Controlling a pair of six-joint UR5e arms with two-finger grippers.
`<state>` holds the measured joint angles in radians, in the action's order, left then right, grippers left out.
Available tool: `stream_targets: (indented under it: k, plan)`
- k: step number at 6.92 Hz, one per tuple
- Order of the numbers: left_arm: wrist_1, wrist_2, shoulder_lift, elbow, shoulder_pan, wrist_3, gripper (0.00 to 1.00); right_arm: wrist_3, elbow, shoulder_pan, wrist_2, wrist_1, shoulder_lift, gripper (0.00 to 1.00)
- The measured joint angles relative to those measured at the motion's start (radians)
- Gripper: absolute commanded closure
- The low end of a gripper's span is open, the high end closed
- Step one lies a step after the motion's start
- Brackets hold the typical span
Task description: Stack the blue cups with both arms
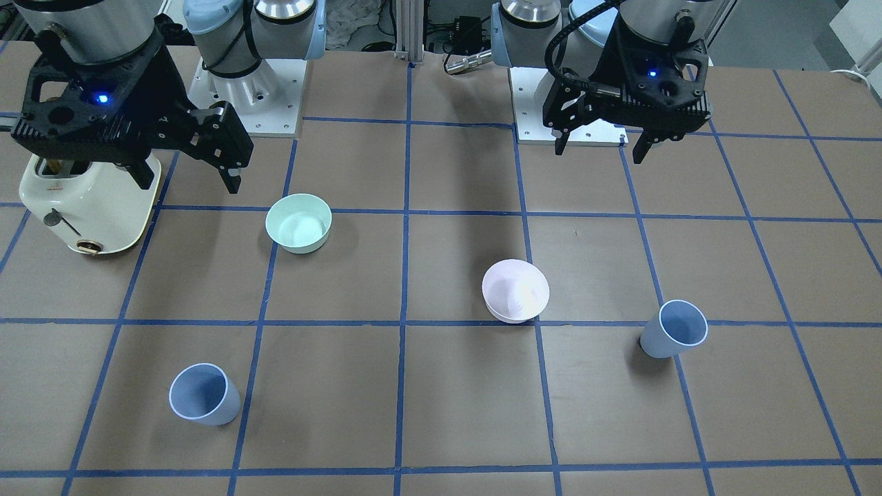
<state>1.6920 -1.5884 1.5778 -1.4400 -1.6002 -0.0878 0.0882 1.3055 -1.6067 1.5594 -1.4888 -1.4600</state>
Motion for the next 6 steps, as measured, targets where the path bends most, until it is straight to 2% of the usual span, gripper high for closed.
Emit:
stream_targets:
  k: [2, 4, 6]
  plan:
    - [-0.013, -0.005, 0.067, -0.008, 0.022, -0.009, 0.0, -0.004, -0.002, 0.0, 0.0, -0.001, -0.002, 0.0]
    - [-0.202, -0.074, 0.201, -0.044, 0.064, -0.005, 0.0, -0.004, -0.006, 0.001, 0.001, -0.008, -0.002, 0.0]
    - [-0.373, -0.097, 0.299, -0.123, 0.167, 0.001, 0.09, -0.004, -0.004, 0.001, 0.006, -0.01, -0.001, 0.0]
